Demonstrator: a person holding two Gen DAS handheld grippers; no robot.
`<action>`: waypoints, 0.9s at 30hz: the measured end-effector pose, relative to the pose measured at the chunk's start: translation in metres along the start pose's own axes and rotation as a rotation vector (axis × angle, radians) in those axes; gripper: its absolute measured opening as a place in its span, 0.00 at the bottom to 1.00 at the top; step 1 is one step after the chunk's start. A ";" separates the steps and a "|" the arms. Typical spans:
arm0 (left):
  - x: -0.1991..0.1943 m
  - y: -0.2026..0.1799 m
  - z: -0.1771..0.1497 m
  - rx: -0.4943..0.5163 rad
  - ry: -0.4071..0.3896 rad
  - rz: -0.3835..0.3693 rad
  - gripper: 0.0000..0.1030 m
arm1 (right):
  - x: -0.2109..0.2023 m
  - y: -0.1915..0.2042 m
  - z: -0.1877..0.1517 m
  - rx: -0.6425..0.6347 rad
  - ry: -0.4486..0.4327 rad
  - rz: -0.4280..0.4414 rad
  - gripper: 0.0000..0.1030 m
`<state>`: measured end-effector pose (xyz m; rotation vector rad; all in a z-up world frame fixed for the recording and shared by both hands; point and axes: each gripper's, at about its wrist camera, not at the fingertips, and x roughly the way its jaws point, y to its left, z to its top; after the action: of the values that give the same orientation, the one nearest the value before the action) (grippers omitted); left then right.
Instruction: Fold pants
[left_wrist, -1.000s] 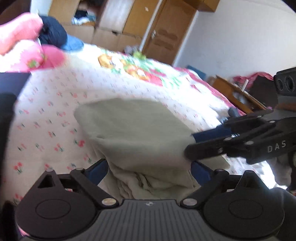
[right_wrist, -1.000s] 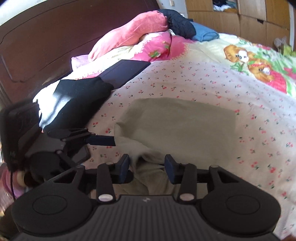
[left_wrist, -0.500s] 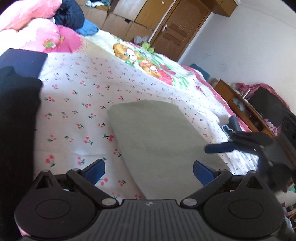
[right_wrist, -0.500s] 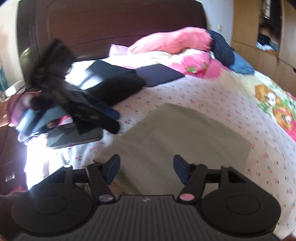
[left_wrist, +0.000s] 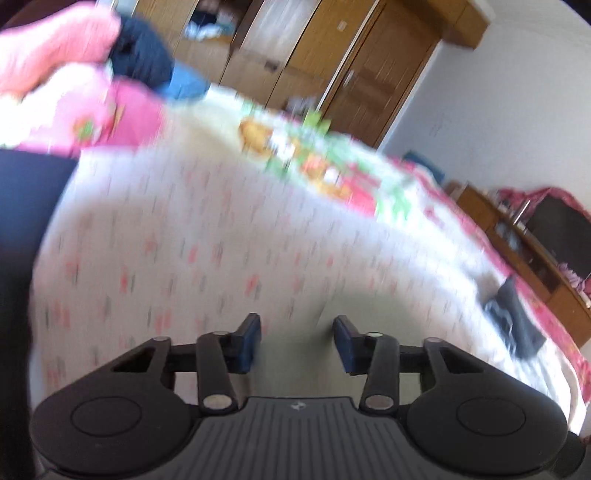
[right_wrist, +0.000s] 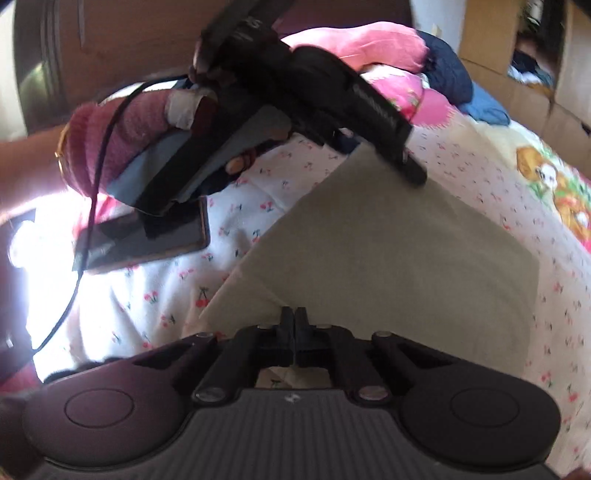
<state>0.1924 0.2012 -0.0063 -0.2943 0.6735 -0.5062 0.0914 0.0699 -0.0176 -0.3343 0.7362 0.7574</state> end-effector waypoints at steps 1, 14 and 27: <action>0.001 -0.002 0.006 0.021 -0.022 -0.004 0.48 | -0.004 0.001 0.001 0.001 -0.019 -0.012 0.01; -0.018 -0.003 -0.003 0.059 -0.007 0.239 0.87 | -0.037 0.001 -0.005 0.143 -0.093 -0.014 0.45; -0.067 -0.125 -0.115 0.043 0.098 0.382 1.00 | -0.097 -0.030 -0.064 0.522 -0.073 -0.155 0.46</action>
<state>0.0282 0.1207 -0.0057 -0.0956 0.7912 -0.1698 0.0340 -0.0326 0.0061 0.1094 0.7997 0.4069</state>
